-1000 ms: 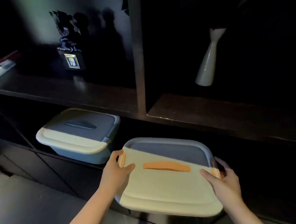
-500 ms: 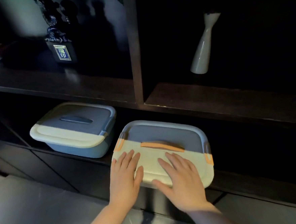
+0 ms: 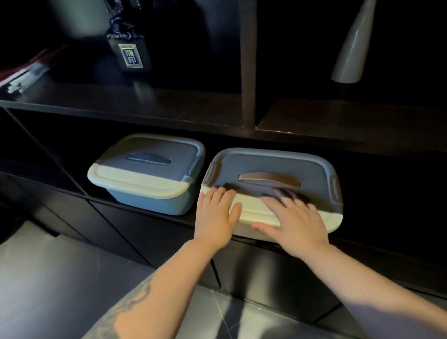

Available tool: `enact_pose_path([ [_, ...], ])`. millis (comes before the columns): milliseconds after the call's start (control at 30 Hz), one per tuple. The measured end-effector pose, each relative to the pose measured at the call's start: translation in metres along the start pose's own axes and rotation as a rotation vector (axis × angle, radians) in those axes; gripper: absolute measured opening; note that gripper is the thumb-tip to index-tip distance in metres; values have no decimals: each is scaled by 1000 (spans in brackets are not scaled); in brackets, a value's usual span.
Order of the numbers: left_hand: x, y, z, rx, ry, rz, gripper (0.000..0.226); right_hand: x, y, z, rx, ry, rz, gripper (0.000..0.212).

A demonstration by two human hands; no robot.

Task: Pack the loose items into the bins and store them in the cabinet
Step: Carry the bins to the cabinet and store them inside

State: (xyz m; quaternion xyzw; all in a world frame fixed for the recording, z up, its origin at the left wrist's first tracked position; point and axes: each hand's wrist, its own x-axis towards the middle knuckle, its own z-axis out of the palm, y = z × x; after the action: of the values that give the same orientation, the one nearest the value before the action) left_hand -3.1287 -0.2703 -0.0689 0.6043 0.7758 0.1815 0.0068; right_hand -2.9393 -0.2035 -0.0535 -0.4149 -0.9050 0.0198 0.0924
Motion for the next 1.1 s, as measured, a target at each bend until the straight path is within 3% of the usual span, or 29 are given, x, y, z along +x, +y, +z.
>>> enact_pose_path([
  [133, -27, -2, 0, -139, 2, 2, 56, -3, -2, -3, -34, 3, 17, 68],
  [233, -69, -18, 0, -295, -15, 71, 56, -15, -23, 3, 29, 118, 61, 53],
  [367, -112, -71, 22, -494, -130, -200, 47, -55, -89, 43, 258, 266, 124, 58],
  [467, -113, -116, 43, -573, -205, -317, 31, -59, -130, 85, 292, 60, 48, 68],
  [533, -106, -137, 54, -585, -227, -281, 32, -42, -143, 109, 296, -71, 68, 74],
  [733, -77, -155, 72, -652, -547, -306, 40, 2, -171, 137, 187, -315, 193, 82],
  [900, -74, -164, 81, -745, -608, -332, 41, 10, -175, 160, 51, -374, 252, 79],
  [1100, -64, -165, 91, -844, -535, -387, 46, 11, -190, 152, 102, -164, 339, 81],
])
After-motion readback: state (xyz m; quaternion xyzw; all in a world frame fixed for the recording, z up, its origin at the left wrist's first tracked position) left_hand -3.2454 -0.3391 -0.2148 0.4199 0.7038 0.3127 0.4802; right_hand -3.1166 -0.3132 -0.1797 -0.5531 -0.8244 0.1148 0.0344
